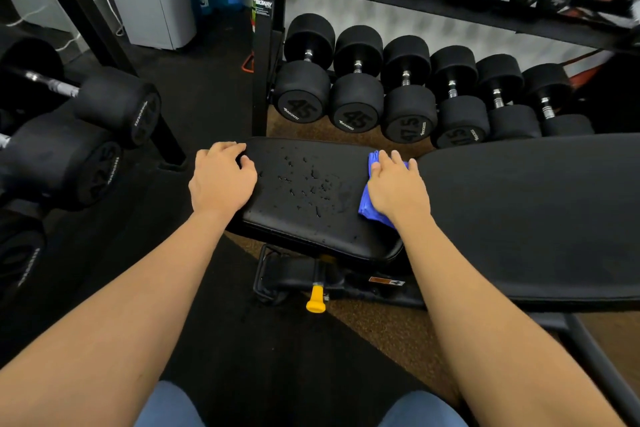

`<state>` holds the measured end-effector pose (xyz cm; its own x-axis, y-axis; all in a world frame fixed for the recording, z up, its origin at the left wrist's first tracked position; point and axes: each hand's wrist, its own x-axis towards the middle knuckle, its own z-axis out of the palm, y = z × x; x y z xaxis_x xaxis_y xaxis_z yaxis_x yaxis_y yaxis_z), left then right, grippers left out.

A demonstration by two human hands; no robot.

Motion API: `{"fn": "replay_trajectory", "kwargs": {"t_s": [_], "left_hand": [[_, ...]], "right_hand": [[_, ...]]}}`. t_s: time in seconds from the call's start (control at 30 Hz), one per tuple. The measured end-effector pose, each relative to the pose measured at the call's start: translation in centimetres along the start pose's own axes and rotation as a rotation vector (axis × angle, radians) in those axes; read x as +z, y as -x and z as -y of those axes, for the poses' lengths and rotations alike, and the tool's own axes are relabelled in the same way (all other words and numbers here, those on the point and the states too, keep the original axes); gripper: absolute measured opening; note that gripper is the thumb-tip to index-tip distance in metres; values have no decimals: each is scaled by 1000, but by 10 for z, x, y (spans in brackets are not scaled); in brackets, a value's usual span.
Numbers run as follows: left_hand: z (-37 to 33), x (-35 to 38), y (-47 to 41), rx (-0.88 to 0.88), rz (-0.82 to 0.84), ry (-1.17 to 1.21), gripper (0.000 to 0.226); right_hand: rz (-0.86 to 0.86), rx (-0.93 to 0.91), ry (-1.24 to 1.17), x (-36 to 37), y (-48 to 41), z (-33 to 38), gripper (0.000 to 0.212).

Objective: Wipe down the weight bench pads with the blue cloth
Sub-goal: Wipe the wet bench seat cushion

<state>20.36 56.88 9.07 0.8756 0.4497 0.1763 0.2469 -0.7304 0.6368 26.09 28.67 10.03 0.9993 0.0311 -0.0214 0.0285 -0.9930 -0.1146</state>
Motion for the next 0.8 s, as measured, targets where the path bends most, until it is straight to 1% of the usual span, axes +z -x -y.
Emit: {"fn": "replay_trajectory", "kwargs": {"t_s": [0.03, 0.07, 0.13, 0.2, 0.23, 0.3, 0.33, 0.37, 0.43, 0.47, 0.53, 0.6, 0.63, 0.67, 0.73, 0.8], "left_hand": [[1, 1, 3, -12, 0, 5, 41], [1, 1, 2, -9, -5, 8, 41], [0, 1, 1, 2, -7, 8, 41], [0, -1, 1, 0, -9, 13, 41], [1, -1, 1, -2, -8, 15, 41], [2, -1, 2, 8, -3, 11, 41], [2, -1, 2, 9, -1, 10, 41], [2, -1, 1, 8, -3, 11, 40], [4, 1, -1, 10, -9, 5, 40], [4, 2, -1, 13, -15, 1, 40], [4, 3, -1, 18, -18, -3, 40], [3, 3, -2, 10, -19, -4, 40], [3, 3, -2, 11, -19, -1, 40], [4, 3, -2, 13, -20, 3, 40], [4, 3, -3, 12, -19, 5, 40], [5, 2, -3, 17, -16, 7, 40]], "right_hand": [[-31, 1, 41, 6, 3, 4, 86], [-52, 1, 73, 7, 13, 13, 83], [-96, -36, 108, 2, 49, 35, 73], [-94, -137, 110, 0, 77, 53, 65], [-57, -189, 107, 3, 87, 54, 66], [8, -253, 120, 9, 81, 40, 76], [35, -234, 121, 10, 72, 30, 77], [35, -201, 119, 13, 55, 19, 74], [-19, -92, 86, 9, 25, 3, 64], [-26, -44, 50, 6, 11, 0, 63], [-27, 22, 1, 1, -3, 8, 61], [-55, 30, 1, 3, 2, 27, 58], [-86, -12, 36, 8, 11, 35, 62], [-71, -70, 70, 10, 27, 42, 68], [-23, -206, 133, 22, 52, 39, 77], [48, -271, 170, 26, 65, 23, 80]]}}
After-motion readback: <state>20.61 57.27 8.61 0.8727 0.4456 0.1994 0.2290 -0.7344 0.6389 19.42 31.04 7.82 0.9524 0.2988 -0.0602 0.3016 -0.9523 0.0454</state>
